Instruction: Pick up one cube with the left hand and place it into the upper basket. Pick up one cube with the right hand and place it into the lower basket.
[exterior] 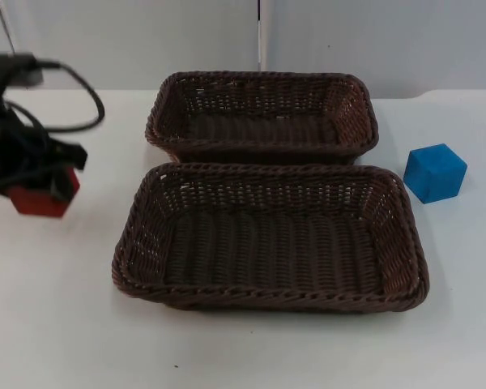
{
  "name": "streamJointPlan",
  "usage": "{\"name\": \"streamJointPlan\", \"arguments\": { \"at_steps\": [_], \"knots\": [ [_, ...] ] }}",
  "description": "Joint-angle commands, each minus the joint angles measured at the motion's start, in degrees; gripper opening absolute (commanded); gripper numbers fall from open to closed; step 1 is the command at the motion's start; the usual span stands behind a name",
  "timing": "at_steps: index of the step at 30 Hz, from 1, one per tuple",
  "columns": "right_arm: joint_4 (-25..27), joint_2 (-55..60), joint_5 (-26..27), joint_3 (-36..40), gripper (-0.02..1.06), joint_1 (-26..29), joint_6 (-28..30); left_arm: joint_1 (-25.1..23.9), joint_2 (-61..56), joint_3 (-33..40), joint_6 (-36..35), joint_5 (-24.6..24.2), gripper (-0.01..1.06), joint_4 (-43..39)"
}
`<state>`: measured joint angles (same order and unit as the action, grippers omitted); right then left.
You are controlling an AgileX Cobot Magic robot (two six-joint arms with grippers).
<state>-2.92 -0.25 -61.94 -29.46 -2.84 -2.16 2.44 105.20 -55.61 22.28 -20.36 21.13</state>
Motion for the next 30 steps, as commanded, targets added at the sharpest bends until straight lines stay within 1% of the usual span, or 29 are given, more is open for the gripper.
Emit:
{"name": "streamJointPlan", "arguments": {
  "at_steps": [1,3,9,11,12,16,30],
  "knots": [
    [0.09,0.25,0.16,-0.06,1.05,0.39,0.30,0.26,-4.42,-0.35,-0.05,-2.55,0.00,1.35],
    [0.09,0.25,0.16,-0.06,1.05,0.39,0.30,0.26,-7.98,-0.35,-0.05,-4.68,0.00,1.25],
    [0.09,0.25,0.16,-0.06,1.05,0.39,0.30,0.26,-14.25,-0.24,-0.05,-4.56,0.00,1.34],
    [0.09,0.25,0.16,-0.06,1.05,0.39,0.30,0.26,-15.15,-0.24,-0.05,-5.40,0.00,3.04],
    [0.09,0.25,0.16,-0.06,1.05,0.39,0.30,0.26,-15.15,-0.24,-0.05,-5.40,0.00,3.04],
    [0.09,0.25,0.16,-0.06,1.05,0.39,0.30,0.26,-15.39,-0.15,-0.05,-7.85,0.00,3.36],
    [0.09,0.25,0.16,-0.06,1.05,0.39,0.74,0.26,-15.39,-0.64,0.83,-7.27,0.00,3.58]
  ]
}}
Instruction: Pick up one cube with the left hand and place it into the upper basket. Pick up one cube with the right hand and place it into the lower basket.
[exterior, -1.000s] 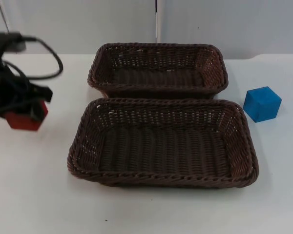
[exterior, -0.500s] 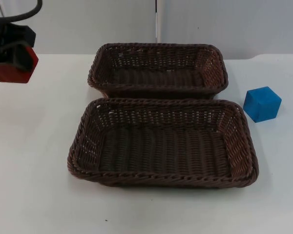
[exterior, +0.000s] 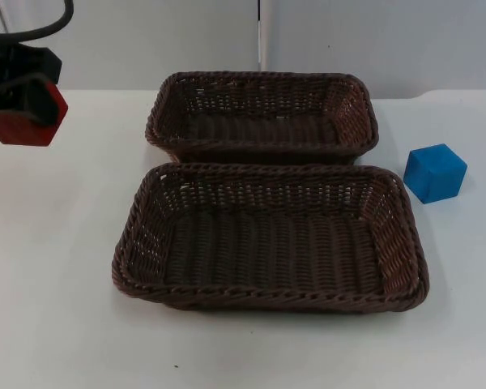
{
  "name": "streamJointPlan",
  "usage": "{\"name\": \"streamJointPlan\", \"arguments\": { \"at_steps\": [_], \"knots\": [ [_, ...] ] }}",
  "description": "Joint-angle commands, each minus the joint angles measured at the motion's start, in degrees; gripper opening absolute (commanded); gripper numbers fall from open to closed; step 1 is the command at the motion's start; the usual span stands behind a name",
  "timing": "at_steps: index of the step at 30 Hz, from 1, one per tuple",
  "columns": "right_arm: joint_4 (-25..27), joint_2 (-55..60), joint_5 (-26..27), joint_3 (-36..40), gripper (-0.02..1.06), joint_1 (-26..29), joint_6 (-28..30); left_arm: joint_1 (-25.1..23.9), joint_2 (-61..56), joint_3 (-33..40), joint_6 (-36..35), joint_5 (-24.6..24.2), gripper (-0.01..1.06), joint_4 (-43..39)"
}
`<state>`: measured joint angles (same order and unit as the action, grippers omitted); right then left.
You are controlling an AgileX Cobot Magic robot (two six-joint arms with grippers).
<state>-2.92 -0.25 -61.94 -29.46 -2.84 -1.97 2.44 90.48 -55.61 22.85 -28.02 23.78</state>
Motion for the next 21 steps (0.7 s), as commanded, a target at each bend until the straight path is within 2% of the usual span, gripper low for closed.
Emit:
{"name": "streamJointPlan", "arguments": {
  "at_steps": [1,12,18,21],
  "knots": [
    [0.09,0.25,0.16,-0.06,1.05,0.39,0.55,0.26,-0.67,-0.90,0.26,0.26,0.00,0.93],
    [0.06,0.25,0.16,-0.06,1.05,0.39,0.75,2.10,-0.57,-6.14,0.40,-1.70,0.00,1.18],
    [0.06,0.25,0.16,-0.06,1.05,0.39,1.21,6.41,2.12,-12.68,0.40,-2.00,0.00,0.46],
    [0.06,0.25,0.16,-0.06,1.05,0.39,1.21,8.41,5.78,-17.92,0.40,-4.16,0.00,-0.03]
  ]
}}
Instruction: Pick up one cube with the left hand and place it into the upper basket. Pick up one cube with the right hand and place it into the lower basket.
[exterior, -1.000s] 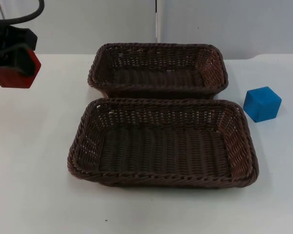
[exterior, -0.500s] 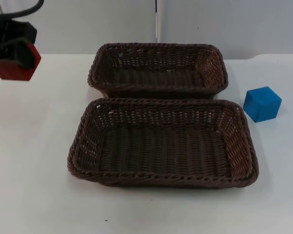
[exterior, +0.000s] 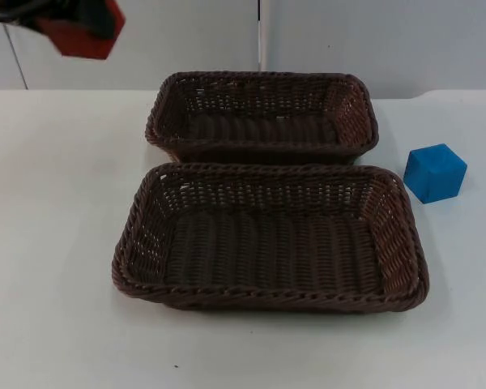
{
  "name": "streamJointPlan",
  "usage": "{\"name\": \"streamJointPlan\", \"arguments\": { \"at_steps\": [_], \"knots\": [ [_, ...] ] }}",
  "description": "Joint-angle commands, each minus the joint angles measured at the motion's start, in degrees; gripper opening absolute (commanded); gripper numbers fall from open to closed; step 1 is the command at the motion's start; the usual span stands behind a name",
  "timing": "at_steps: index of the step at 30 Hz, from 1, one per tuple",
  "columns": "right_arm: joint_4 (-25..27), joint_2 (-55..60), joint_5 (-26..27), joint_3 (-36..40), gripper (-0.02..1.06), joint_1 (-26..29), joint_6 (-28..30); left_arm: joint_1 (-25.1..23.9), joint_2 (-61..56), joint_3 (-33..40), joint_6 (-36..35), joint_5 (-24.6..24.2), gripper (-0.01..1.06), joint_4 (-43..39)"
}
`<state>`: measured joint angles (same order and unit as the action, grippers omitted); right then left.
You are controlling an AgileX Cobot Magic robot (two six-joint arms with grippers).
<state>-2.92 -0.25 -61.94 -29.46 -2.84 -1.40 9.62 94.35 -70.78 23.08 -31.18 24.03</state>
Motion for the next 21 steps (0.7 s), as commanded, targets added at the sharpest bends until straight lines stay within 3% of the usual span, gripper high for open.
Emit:
{"name": "streamJointPlan", "arguments": {
  "at_steps": [1,21],
  "knots": [
    [0.06,0.25,0.16,-0.06,1.05,0.39,0.64,1.88,4.17,-5.78,0.18,-2.62,0.00,-0.83],
    [0.06,0.25,0.16,-0.06,1.05,0.39,0.64,4.02,23.49,-33.30,-1.33,-14.71,0.00,-2.34]
  ]
}}
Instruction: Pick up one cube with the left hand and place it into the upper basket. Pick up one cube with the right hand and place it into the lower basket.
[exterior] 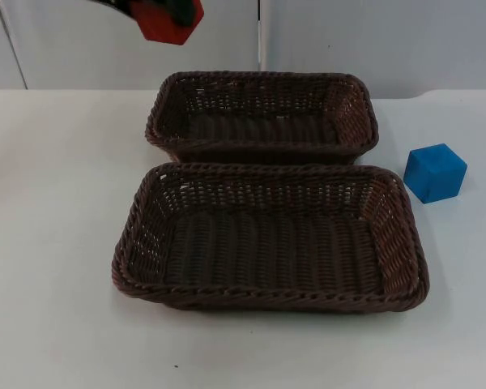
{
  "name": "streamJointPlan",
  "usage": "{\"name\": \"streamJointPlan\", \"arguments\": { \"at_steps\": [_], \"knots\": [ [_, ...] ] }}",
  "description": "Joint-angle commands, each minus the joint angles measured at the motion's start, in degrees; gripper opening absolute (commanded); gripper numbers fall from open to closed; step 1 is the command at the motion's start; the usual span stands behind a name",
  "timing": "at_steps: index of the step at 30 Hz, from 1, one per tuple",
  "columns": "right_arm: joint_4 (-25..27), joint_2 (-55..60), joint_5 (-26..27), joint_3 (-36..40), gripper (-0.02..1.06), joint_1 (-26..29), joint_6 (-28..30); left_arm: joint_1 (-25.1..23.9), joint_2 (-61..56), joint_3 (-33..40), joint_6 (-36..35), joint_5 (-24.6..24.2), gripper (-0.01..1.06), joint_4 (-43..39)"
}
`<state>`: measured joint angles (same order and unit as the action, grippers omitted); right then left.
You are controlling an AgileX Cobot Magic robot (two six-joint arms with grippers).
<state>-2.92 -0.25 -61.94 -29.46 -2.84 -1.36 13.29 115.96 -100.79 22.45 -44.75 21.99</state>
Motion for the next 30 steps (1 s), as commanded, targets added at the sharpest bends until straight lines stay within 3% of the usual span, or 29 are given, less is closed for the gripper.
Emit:
{"name": "streamJointPlan", "arguments": {
  "at_steps": [1,12,16,30],
  "knots": [
    [0.06,0.25,0.16,-0.06,1.05,0.39,0.59,0.35,1.88,-3.28,-0.71,-1.13,0.00,-0.31],
    [0.06,0.25,0.16,-0.06,1.05,0.39,0.59,0.61,8.87,-11.86,-1.74,-0.16,0.00,-0.22],
    [0.06,0.25,0.16,-0.06,1.05,0.39,0.59,1.51,11.86,-13.14,-1.74,4.17,0.00,-0.09],
    [0.06,0.25,0.16,-0.06,1.05,0.39,0.58,4.60,19.32,-13.22,0.28,12.50,0.00,4.56]
  ]
}}
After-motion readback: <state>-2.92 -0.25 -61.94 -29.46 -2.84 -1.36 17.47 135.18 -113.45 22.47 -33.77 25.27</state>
